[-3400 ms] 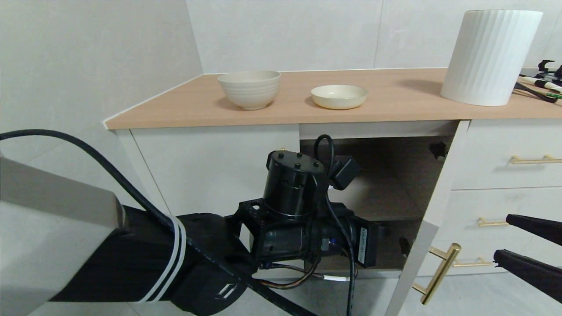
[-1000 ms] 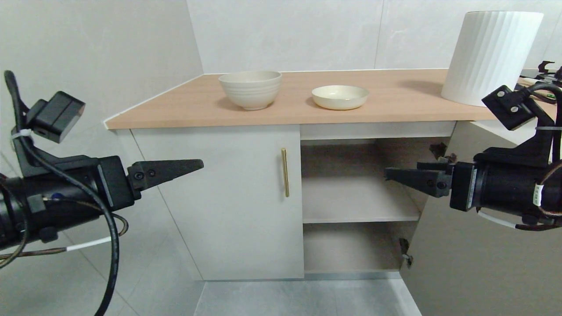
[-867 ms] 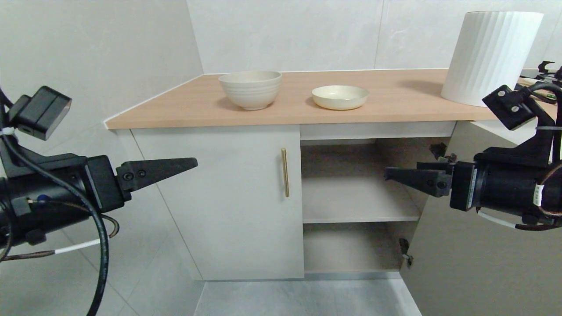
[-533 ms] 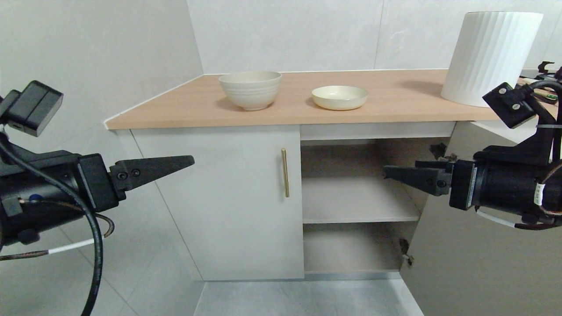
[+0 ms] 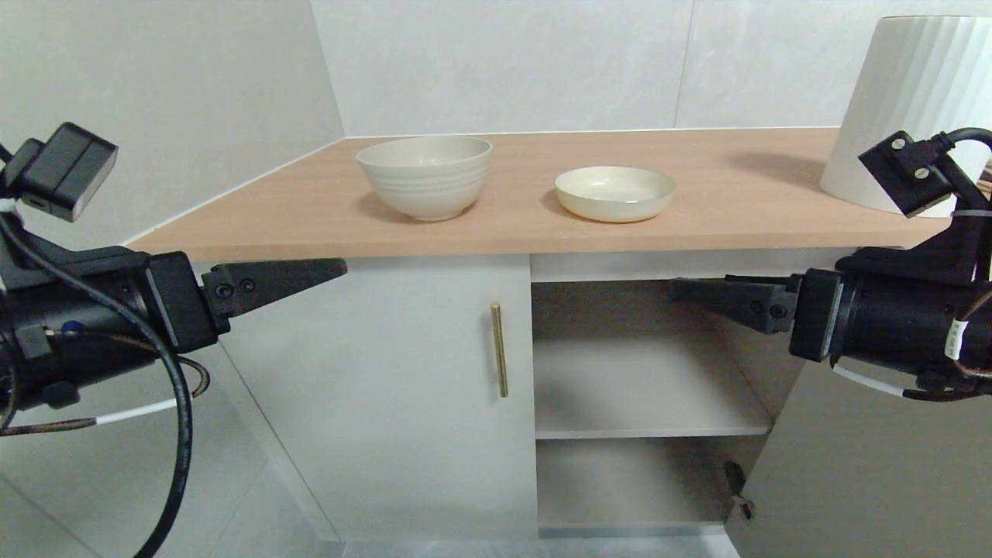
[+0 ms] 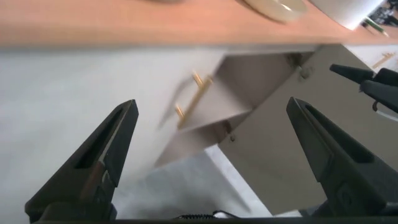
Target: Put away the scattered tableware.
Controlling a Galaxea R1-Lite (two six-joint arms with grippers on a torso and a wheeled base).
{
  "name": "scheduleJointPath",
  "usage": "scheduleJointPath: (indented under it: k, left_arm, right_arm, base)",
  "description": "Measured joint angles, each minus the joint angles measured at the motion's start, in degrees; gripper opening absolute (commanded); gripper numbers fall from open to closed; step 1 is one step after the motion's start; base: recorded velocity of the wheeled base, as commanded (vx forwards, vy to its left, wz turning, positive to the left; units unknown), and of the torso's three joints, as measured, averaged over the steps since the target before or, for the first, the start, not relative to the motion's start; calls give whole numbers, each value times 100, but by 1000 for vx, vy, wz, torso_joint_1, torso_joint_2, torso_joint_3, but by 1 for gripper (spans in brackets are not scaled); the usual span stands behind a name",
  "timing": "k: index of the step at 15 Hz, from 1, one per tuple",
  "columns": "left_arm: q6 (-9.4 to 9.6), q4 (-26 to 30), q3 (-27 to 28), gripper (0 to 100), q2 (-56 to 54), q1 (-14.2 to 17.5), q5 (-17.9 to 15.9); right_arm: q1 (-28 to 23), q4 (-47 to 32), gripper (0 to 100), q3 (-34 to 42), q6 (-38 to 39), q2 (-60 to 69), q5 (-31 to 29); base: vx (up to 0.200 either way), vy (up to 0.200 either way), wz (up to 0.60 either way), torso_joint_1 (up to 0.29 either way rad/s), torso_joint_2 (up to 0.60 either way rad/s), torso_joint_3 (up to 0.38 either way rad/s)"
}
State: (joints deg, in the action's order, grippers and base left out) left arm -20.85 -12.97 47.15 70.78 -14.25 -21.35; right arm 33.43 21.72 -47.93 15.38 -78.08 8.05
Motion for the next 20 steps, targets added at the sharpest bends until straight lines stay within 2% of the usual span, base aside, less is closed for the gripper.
scheduleJointPath:
  k: [1,6,11,16,20]
  left_arm:
    - [0,0,2,100,-5,0,0]
    - [-4,11,91,100,-218,4,11]
    - [-12,13,174,100,-452,-7,55]
    - [-20,17,190,100,-482,-7,60]
    - [-26,24,179,100,-446,-16,55]
  right_arm:
    - [17,-2,100,6,0,0,0]
    - [39,-5,100,50,5,60,7]
    - [39,449,100,127,-15,107,-11]
    - [39,501,100,183,-67,162,-26]
    - [48,492,100,245,-247,247,-22]
  base:
    - [200,0,0,2,2,2]
    - [0,0,0,0,0,0]
    - [0,0,0,0,0,0]
    - [0,0,0,0,0,0]
    - [0,0,0,22,-200,-280]
